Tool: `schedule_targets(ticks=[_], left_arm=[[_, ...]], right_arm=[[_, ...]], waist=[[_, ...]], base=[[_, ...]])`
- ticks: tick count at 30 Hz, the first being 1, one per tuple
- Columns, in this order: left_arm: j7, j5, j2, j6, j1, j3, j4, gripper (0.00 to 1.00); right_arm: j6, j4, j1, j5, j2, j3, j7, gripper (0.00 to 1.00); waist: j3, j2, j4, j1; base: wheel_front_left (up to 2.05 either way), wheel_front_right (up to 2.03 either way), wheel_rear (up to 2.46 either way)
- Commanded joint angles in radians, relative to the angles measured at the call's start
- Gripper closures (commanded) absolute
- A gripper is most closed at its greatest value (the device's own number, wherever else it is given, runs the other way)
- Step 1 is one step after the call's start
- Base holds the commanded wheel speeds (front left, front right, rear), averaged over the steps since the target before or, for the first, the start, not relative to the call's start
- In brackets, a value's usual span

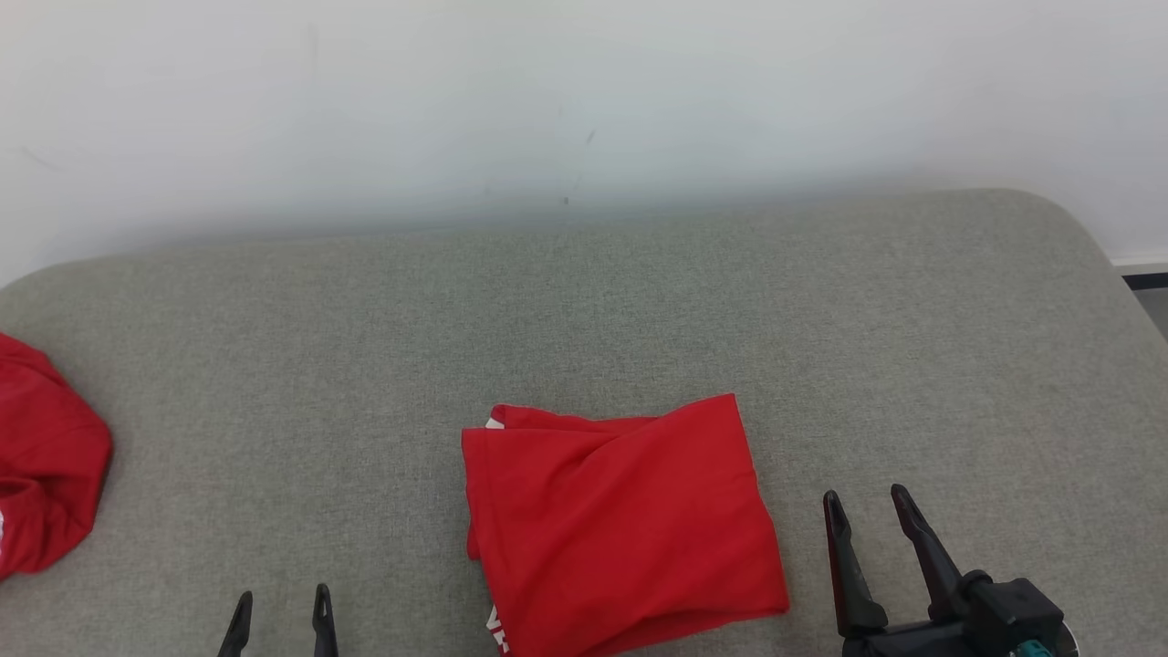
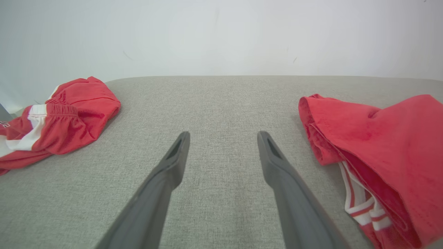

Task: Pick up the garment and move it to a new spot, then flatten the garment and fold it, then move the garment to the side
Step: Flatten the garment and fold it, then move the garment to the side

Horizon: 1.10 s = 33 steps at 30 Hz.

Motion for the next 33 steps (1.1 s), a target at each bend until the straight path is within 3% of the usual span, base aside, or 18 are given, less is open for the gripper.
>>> schedule_targets(ticks=[1,33], left_arm=[[-0.003,0.008,0.0,0.003,0.01,-0.001,-0.002,0.0],[-0.003,0.019,0.0,0.023,0.023,-0.007,0.007,0.0]], right_arm=[[-0.003,0.003,0.006,-0.008,0.004,-0.001,-0.004,0.0],[-0.003,0.037,0.009,0.021,0.009,0.024,-0.004,0.0]], waist=[[-0.004,0.0,-0.003,0.0],[-0.019,0.0,0.025,0.0]], base=[[0.0,0.0,0.0],[0.0,0.0,0.0]])
